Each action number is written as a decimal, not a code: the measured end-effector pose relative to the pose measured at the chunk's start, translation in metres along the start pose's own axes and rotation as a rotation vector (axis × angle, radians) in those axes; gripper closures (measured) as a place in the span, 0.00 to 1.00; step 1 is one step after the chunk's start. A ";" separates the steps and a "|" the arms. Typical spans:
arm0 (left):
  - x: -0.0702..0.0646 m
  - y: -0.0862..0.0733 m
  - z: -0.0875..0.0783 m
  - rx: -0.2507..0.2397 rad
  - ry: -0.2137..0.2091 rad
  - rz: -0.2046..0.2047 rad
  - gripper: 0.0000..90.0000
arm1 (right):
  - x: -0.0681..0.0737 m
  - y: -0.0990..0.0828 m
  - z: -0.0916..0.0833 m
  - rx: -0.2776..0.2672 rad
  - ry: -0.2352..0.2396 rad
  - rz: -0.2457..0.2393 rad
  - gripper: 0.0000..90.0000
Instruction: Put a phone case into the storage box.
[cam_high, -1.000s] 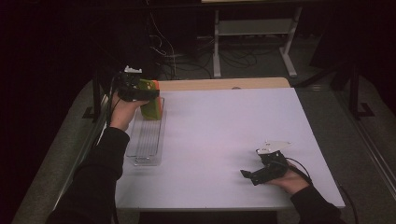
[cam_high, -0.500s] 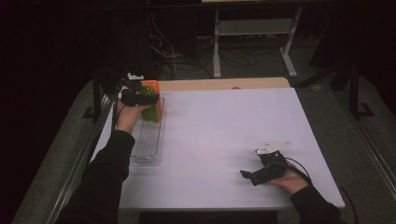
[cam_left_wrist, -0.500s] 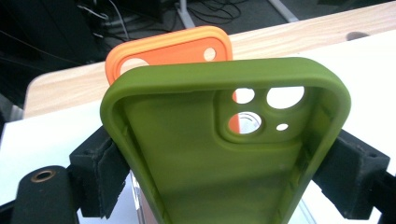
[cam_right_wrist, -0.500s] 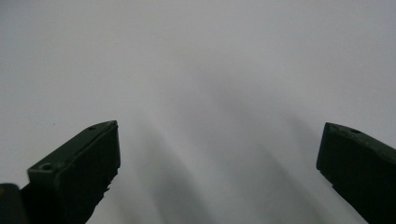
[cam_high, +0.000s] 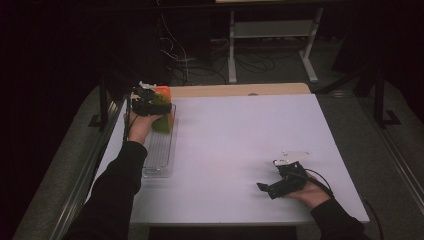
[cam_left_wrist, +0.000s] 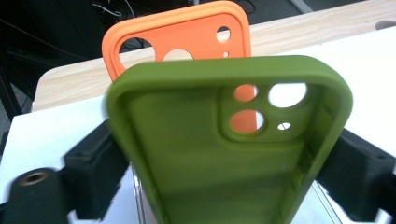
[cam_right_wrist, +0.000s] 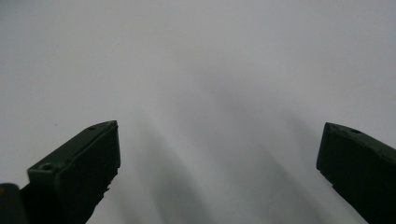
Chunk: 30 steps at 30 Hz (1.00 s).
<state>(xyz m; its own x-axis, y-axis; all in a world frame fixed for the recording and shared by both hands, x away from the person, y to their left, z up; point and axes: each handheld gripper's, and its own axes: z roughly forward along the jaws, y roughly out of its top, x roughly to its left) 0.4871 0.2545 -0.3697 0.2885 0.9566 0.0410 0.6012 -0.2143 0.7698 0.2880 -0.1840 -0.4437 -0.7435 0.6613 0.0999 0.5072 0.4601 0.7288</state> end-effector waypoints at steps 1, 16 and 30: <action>0.001 0.000 0.000 0.005 0.004 0.006 0.07 | 0.000 0.000 0.000 0.000 0.001 0.001 0.00; 0.002 0.002 -0.006 -0.023 -0.065 -0.024 0.02 | 0.001 0.001 0.001 0.003 0.003 0.001 0.00; -0.013 -0.004 -0.045 0.017 -0.278 0.068 0.02 | 0.002 0.001 0.001 0.004 0.005 0.004 0.00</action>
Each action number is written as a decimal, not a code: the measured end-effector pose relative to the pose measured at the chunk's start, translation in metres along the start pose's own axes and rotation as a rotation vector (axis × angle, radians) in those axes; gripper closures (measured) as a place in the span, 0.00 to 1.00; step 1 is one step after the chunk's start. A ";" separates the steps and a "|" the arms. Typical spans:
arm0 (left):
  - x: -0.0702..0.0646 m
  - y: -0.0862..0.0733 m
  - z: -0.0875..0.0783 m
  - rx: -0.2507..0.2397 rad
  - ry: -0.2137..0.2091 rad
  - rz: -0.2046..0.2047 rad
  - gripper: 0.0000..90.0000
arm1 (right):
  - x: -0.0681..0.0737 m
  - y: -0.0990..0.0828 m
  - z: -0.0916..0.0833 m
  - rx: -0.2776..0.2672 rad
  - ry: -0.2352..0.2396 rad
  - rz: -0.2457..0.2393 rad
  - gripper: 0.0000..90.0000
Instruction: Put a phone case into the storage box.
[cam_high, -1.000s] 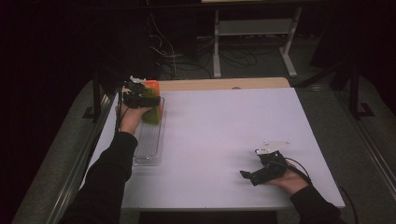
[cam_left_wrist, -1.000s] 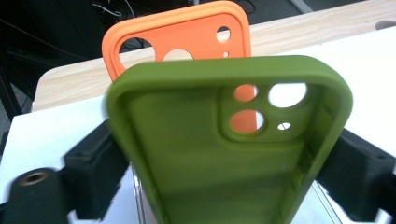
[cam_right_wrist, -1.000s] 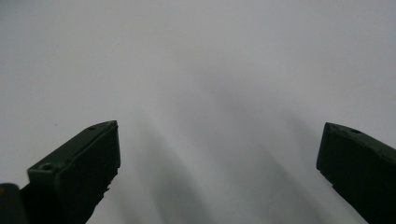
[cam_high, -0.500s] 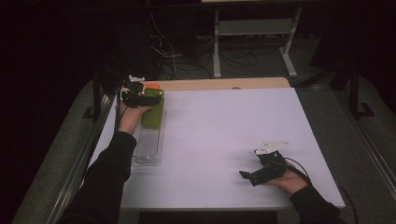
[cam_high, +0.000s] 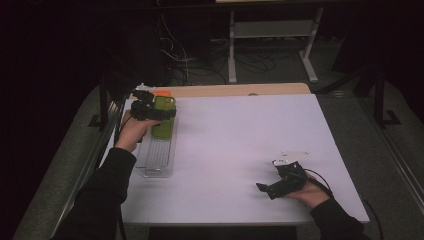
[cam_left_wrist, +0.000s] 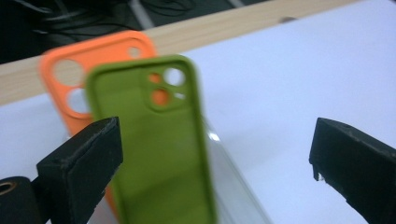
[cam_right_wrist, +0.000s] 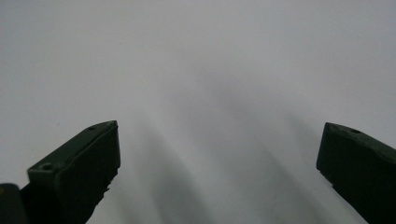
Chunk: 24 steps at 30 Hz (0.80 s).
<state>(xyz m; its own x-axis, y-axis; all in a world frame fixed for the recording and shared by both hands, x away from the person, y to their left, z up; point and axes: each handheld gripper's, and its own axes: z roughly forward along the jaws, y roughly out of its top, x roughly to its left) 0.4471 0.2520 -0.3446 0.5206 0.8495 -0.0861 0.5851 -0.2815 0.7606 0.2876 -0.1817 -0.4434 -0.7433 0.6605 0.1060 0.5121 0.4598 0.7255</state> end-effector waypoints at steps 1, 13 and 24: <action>-0.004 -0.002 -0.004 -0.001 -0.020 0.012 0.02 | 0.000 0.000 0.000 0.000 0.001 0.000 0.00; -0.034 -0.034 -0.039 -0.026 -0.168 0.087 0.02 | 0.002 0.002 -0.003 -0.008 0.006 -0.013 0.00; -0.047 -0.067 -0.055 -0.022 -0.224 0.155 0.01 | 0.003 0.005 -0.005 -0.003 -0.003 -0.026 0.00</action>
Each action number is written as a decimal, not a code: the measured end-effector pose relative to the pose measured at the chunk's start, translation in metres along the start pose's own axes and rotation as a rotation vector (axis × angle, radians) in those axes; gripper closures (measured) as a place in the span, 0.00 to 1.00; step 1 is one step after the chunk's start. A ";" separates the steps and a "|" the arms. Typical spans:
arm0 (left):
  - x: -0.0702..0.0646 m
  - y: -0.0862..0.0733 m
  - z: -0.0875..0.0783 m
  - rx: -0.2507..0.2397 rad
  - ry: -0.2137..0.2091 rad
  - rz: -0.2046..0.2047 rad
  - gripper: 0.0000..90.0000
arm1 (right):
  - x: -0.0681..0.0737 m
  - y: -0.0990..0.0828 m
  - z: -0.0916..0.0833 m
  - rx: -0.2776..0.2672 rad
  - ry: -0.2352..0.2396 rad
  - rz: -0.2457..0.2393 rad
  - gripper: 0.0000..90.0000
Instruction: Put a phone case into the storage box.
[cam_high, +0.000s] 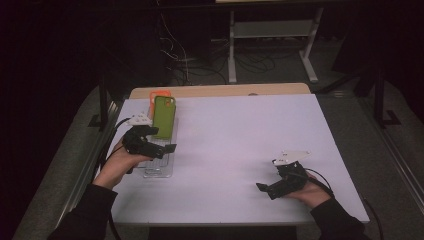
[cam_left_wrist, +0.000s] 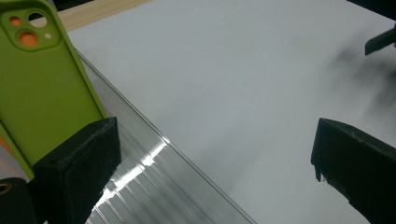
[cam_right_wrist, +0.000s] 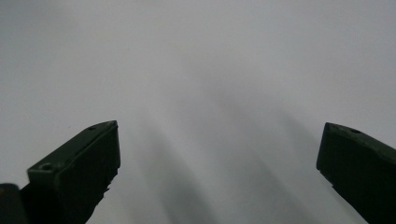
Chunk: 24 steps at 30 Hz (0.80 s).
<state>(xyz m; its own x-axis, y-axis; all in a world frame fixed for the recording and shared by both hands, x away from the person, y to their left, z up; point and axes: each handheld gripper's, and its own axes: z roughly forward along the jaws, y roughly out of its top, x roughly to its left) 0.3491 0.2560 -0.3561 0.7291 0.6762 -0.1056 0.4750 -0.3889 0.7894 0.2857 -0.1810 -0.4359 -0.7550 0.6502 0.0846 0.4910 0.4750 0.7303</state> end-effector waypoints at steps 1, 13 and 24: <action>-0.002 -0.003 -0.001 -0.005 -0.002 -0.005 0.01 | 0.000 0.000 -0.001 0.001 0.002 0.003 0.00; -0.019 -0.032 -0.004 -0.011 -0.022 0.025 0.01 | -0.001 0.006 -0.009 -0.015 0.002 -0.013 0.00; -0.029 -0.052 0.000 -0.007 -0.024 0.057 0.01 | -0.002 0.015 -0.019 -0.044 0.000 -0.002 0.00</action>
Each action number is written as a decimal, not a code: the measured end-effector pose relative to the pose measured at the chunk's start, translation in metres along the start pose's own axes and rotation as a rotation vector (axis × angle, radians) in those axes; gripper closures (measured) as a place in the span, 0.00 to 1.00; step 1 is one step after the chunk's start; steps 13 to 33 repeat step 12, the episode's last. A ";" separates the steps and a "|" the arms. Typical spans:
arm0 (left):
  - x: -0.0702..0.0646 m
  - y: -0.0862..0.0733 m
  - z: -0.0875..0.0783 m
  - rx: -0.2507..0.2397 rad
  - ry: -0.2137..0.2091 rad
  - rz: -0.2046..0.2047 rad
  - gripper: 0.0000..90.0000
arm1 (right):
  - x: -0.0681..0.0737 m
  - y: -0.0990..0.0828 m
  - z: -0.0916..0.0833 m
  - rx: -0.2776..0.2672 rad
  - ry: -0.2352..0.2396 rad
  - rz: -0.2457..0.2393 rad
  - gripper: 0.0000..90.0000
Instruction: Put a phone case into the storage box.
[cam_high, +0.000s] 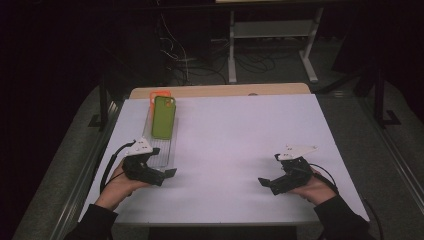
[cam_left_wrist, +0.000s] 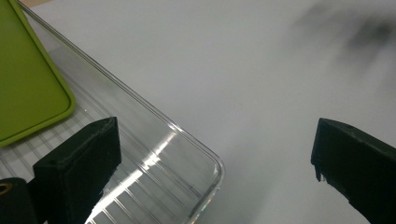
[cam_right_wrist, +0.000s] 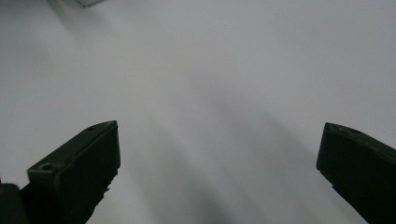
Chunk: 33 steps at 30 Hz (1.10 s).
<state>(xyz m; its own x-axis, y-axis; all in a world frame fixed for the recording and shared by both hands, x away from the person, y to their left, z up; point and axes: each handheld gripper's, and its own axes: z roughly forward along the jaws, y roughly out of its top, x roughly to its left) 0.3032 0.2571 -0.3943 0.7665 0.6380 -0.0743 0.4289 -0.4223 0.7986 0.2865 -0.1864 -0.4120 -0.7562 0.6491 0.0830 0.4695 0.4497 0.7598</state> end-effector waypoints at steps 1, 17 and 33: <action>0.000 -0.001 0.001 0.007 -0.002 0.009 0.01 | -0.001 0.000 0.000 -0.002 -0.002 -0.008 0.00; -0.002 -0.007 0.003 0.020 -0.006 0.011 0.01 | -0.001 0.003 -0.001 -0.010 -0.002 -0.017 0.00; -0.002 -0.007 0.003 0.020 -0.006 0.011 0.01 | -0.001 0.003 -0.001 -0.010 -0.002 -0.017 0.00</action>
